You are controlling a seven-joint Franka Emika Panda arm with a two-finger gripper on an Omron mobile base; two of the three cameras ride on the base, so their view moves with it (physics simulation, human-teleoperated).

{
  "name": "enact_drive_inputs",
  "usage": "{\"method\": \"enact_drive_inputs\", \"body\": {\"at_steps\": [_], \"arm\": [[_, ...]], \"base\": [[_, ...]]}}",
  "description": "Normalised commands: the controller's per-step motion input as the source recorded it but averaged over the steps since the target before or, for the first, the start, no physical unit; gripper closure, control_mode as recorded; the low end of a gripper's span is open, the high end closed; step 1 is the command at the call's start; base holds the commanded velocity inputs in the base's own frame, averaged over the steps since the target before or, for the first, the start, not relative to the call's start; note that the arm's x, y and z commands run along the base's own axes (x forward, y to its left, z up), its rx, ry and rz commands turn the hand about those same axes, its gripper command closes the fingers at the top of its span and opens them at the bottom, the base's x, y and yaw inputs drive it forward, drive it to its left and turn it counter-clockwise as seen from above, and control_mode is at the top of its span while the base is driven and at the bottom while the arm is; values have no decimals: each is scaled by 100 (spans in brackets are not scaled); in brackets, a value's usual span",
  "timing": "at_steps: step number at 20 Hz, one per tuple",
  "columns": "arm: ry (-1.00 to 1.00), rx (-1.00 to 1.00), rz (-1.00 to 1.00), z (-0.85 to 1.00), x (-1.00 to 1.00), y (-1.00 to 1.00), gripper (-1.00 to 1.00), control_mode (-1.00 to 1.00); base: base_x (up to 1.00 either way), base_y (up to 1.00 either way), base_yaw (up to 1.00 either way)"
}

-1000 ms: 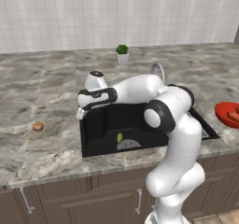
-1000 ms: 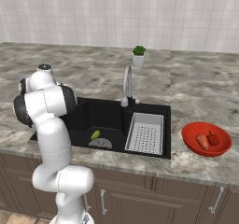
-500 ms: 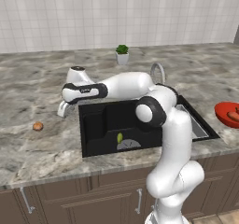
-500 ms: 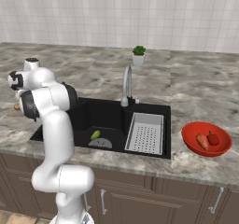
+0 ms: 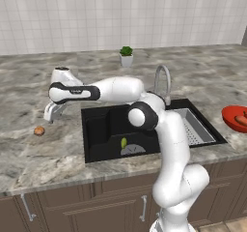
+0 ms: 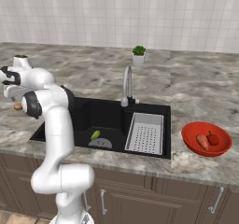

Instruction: There is a mixed pile of frozen fruits and vegetables on the counter. Locate all the frozen vegetables and place the items in a bowl on the counter. Take all the frozen fruits and defrost them in a running sink.

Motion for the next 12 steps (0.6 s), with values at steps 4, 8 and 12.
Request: {"method": "enact_drive_inputs", "body": {"at_steps": [4,8,12], "arm": [[1,0,6,-22,4,13,-100,-100],[0,1,4,-26,2,3,-100,-100],[0,3,4,-26,0,1,-100,-100]], "base": [[0,0,0],[0,0,0],[0,0,0]]}}
